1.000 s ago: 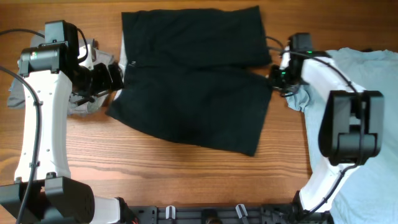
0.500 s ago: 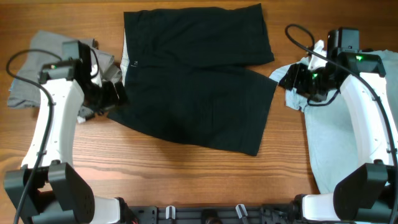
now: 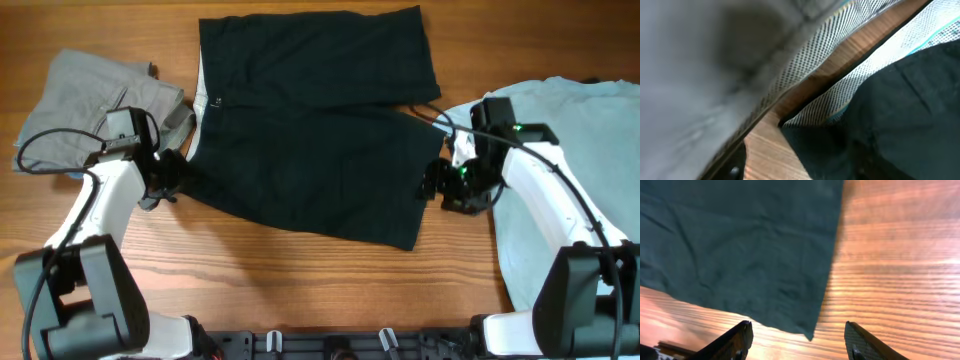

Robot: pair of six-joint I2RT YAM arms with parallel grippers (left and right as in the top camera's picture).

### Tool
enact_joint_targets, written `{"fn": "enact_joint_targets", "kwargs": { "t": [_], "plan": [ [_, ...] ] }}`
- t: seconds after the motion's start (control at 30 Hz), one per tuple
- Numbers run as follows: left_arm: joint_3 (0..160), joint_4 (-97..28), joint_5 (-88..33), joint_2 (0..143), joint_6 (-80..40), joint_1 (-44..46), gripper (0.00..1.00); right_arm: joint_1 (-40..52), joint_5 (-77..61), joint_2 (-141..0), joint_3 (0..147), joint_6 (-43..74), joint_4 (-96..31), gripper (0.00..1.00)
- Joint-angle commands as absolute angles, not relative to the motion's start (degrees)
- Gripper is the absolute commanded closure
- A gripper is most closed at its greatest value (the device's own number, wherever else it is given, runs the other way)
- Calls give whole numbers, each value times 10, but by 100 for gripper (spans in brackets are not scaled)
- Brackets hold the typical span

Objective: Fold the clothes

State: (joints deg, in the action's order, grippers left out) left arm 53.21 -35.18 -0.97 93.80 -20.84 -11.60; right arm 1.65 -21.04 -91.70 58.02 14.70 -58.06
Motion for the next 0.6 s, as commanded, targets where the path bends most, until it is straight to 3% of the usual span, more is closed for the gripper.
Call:
{"fn": "enact_joint_targets", "kwargs": {
  "t": [0.0,0.1,0.2,0.37,0.47,0.57],
  "plan": [
    [519,-347,-23,978,-212,-117,45,21,-222,-915,531,156,-567,36],
    [519,-349,-23,1001,-199,-117,63,21,-226,-915,496,171,-547,35],
    [519,-359,-23,1004,-199,-117,95,21,-256,-915,457,171,-517,35],
    [521,-381,-23,1004,-199,-117,96,21,-285,-915,385,188,-452,35],
    [521,-384,-24,1004,-199,-117,96,21,-312,-915,361,195,-393,41],
    [521,-386,-32,1001,-199,-117,96,21,-335,-915,361,196,-379,74]
  ]
}}
